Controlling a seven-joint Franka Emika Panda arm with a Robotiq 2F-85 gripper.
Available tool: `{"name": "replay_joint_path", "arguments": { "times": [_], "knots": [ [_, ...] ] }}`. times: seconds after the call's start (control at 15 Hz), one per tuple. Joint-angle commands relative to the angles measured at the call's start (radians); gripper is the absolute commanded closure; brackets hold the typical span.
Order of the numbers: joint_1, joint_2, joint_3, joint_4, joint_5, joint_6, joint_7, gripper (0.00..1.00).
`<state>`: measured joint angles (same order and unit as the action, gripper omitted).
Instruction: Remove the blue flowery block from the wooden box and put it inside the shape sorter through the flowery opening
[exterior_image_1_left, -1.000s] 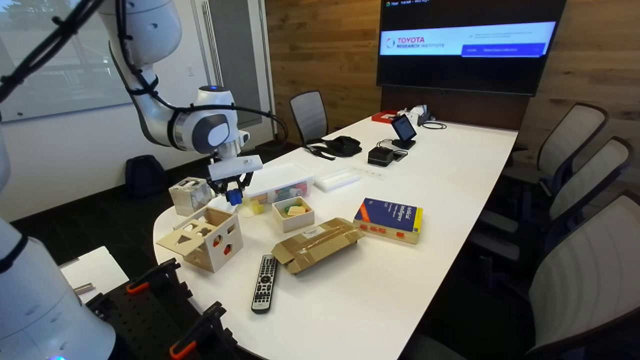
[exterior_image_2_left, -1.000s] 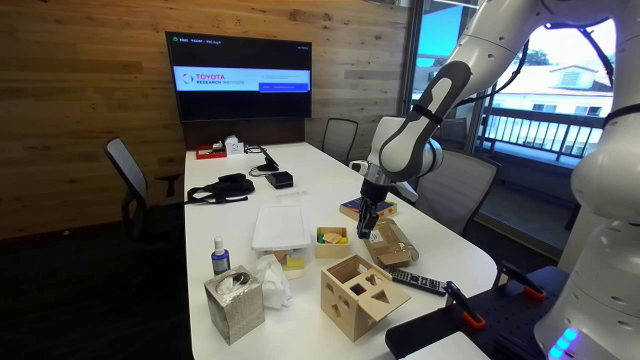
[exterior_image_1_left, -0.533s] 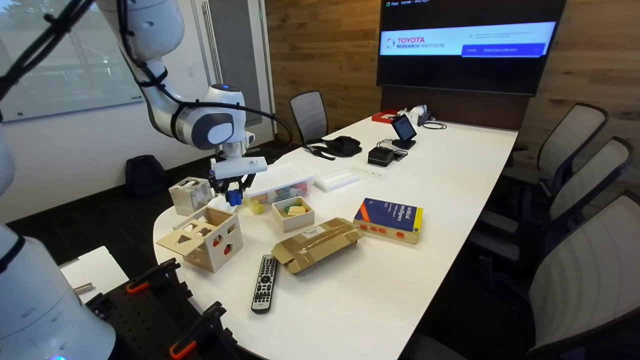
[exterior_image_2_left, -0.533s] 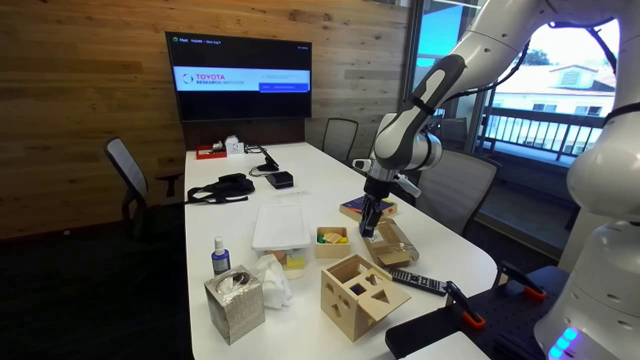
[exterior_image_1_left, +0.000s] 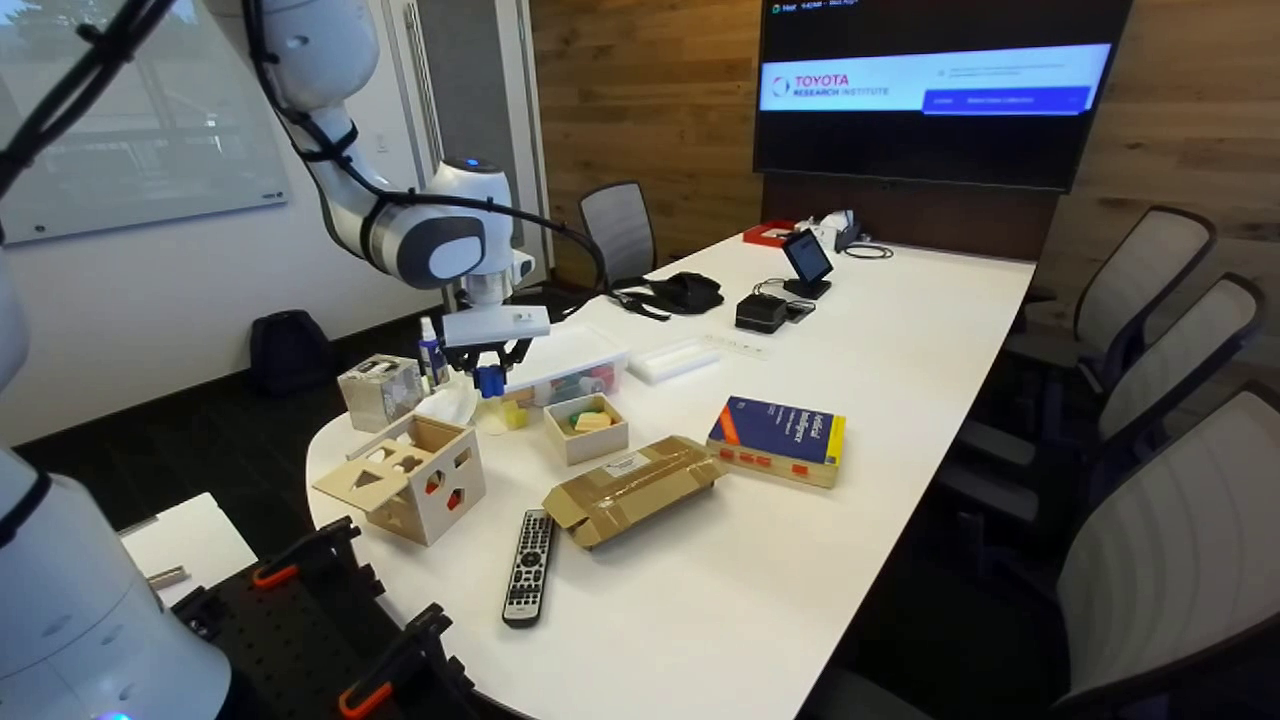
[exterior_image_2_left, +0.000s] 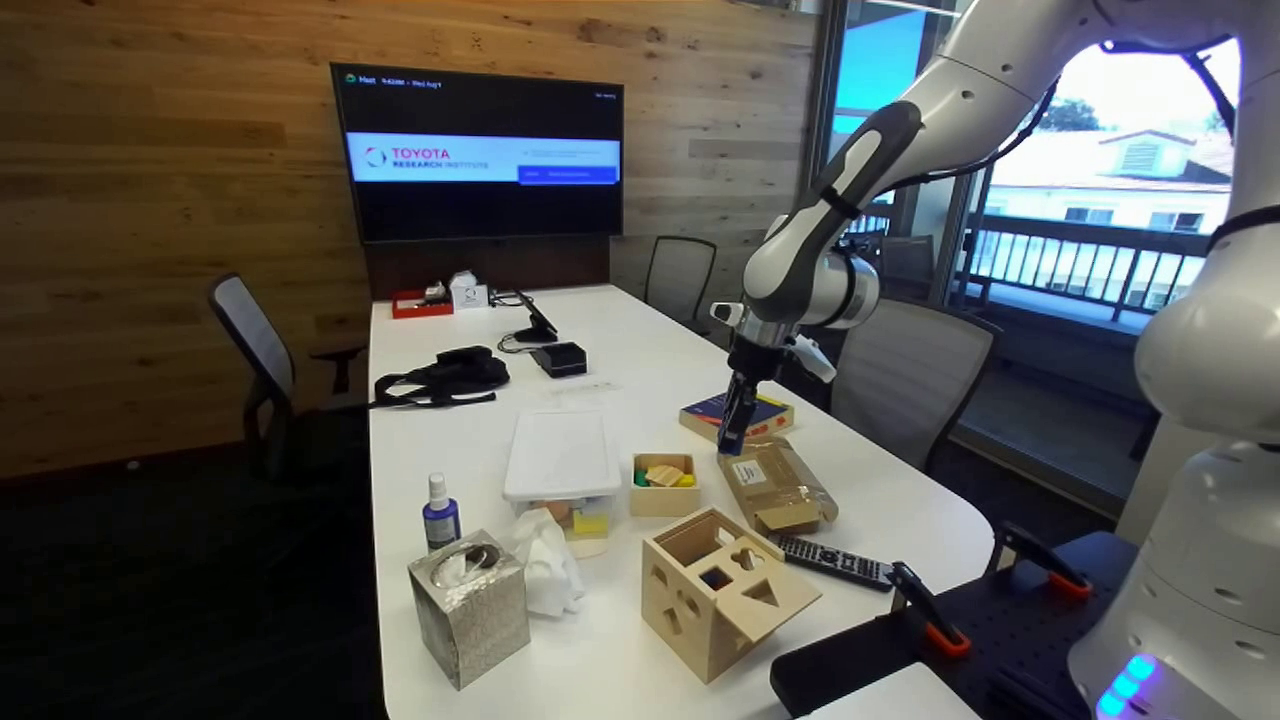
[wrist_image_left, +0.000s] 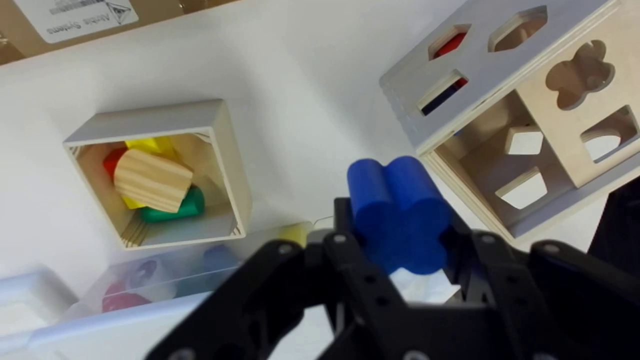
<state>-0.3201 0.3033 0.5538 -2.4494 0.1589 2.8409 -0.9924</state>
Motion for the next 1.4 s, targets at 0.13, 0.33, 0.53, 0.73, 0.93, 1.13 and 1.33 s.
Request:
{"name": "replay_joint_path", "arguments": {
  "times": [0.13,0.33,0.53,0.73,0.93,1.13,1.33],
  "knots": [
    [0.063,-0.002,-0.053,0.005,0.026,-0.005,-0.019,0.84],
    [0.120,0.000,-0.084,-0.010,0.006,-0.004,-0.014,0.84],
    [0.178,-0.016,-0.085,-0.040,-0.004,-0.005,-0.005,0.84],
    [0.231,-0.025,-0.082,-0.081,-0.012,-0.001,0.008,0.84],
    [0.276,-0.035,-0.094,-0.125,-0.036,0.004,0.018,0.84],
    [0.305,-0.044,-0.112,-0.153,-0.082,0.000,0.019,0.84],
    [0.302,-0.030,-0.105,-0.158,-0.118,-0.001,-0.020,0.84]
  ]
}}
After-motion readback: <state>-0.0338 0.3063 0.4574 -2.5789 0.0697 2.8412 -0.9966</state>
